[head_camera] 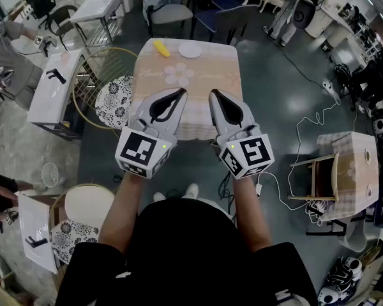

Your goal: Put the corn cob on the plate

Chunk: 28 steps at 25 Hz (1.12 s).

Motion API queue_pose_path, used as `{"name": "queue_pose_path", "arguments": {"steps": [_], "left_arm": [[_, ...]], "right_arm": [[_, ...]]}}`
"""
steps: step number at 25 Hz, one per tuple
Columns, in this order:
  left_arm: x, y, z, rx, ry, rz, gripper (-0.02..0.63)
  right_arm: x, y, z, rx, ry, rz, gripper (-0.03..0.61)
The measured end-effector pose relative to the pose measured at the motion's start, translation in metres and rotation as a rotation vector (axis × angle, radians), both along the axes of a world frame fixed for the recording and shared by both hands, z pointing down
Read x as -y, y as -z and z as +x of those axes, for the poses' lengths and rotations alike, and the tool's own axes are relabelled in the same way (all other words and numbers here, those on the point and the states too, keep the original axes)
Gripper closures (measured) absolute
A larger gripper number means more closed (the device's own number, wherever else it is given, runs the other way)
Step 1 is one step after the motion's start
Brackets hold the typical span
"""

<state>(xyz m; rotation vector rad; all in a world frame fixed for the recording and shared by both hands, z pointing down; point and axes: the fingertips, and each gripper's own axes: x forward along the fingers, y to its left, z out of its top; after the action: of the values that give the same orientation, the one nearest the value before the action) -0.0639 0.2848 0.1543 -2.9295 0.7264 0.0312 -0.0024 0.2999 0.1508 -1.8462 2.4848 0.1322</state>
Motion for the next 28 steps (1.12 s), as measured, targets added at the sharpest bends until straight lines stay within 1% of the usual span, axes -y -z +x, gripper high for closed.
{"name": "queue_pose_path", "arguments": {"steps": [5,12,22,28], "left_arm": [[0.001,-0.005,0.011,0.006,0.014,-0.007,0.611],[0.006,-0.007,0.027,0.021,0.041,-0.010,0.611],[0.007,-0.018,0.052,0.036,0.102,-0.011,0.611],[0.003,-0.037,0.070,0.059,0.113,-0.046,0.611]], "right_arm": [[-0.001,-0.001,0.015,0.029,0.003,0.017,0.578],[0.005,-0.005,0.026,0.019,0.044,0.005,0.577],[0.011,-0.024,0.052,0.029,0.097,-0.012,0.577],[0.011,-0.039,0.070,0.034,0.115,-0.037,0.577]]}}
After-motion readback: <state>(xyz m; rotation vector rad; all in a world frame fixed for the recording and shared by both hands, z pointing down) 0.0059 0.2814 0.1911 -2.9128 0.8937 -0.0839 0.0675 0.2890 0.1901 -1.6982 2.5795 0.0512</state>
